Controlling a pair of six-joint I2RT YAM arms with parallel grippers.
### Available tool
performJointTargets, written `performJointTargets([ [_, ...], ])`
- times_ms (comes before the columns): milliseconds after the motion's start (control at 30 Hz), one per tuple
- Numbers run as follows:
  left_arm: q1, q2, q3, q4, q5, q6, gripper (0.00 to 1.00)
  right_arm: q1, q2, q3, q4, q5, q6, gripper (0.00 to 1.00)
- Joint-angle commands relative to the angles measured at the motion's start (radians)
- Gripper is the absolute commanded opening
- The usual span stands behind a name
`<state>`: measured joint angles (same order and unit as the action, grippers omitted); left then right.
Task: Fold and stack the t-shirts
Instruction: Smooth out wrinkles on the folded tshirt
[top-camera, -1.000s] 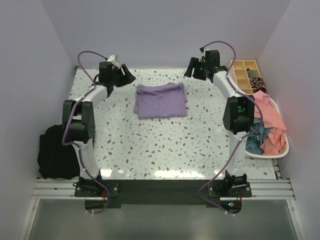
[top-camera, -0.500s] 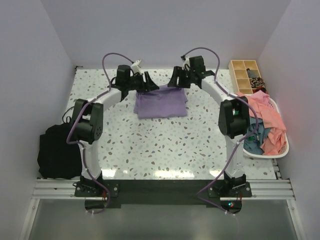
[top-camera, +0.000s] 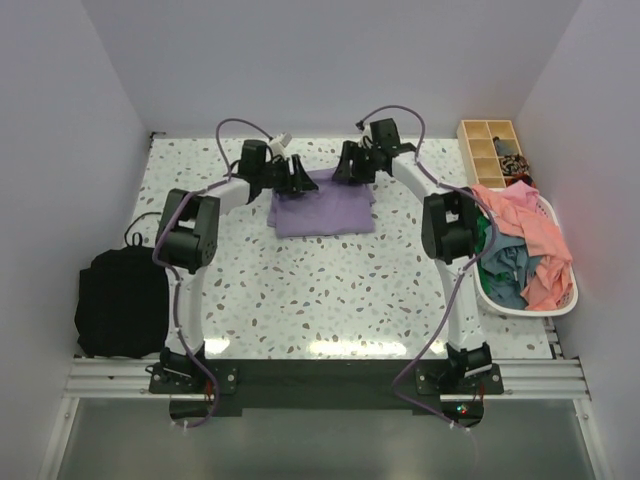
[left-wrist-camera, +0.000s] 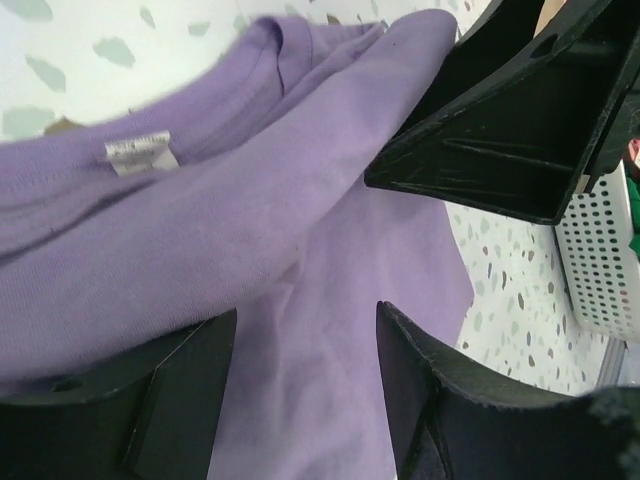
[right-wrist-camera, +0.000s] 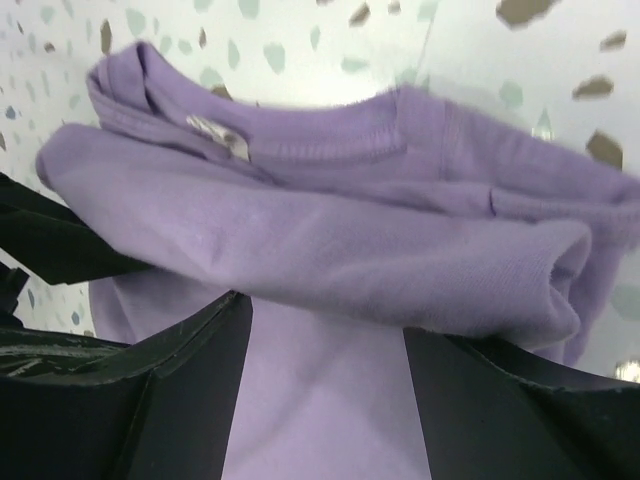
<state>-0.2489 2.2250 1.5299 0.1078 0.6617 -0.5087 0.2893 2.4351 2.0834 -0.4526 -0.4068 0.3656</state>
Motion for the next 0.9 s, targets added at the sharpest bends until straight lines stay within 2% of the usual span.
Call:
performJointTargets([
  [0,0.01,0.05,0.145,0.001,-0.02,0.073,0.62,-0.001,0.06,0.176,-0.02,0.014,-0.002,0.66],
  [200,0.059,0.168,0.269,-0.028,-0.051,0.09,0.63,-0.006,0.177,0.294,-0.008,0.052,0.038,0.67],
  [367,0.103,0.251,0.302,-0.053,-0.06,0.087,0.63,-0.013,0.191,0.236,0.048,0.114,0.05,0.67],
  [467,0.123,0.245,0.271,-0.039,-0.076,0.079,0.62,-0.025,0.17,0.186,0.075,0.164,0.036,0.67],
  [667,0.158,0.153,0.116,0.045,-0.135,0.096,0.62,-0.062,0.107,0.119,0.121,0.246,-0.011,0.67],
  [767,0.169,0.111,0.081,0.096,-0.116,0.093,0.62,-0.085,0.105,0.15,0.086,0.247,-0.034,0.67],
  [867,0.169,0.047,0.03,0.122,-0.123,0.091,0.61,-0.098,0.03,0.075,0.138,0.227,-0.05,0.68],
])
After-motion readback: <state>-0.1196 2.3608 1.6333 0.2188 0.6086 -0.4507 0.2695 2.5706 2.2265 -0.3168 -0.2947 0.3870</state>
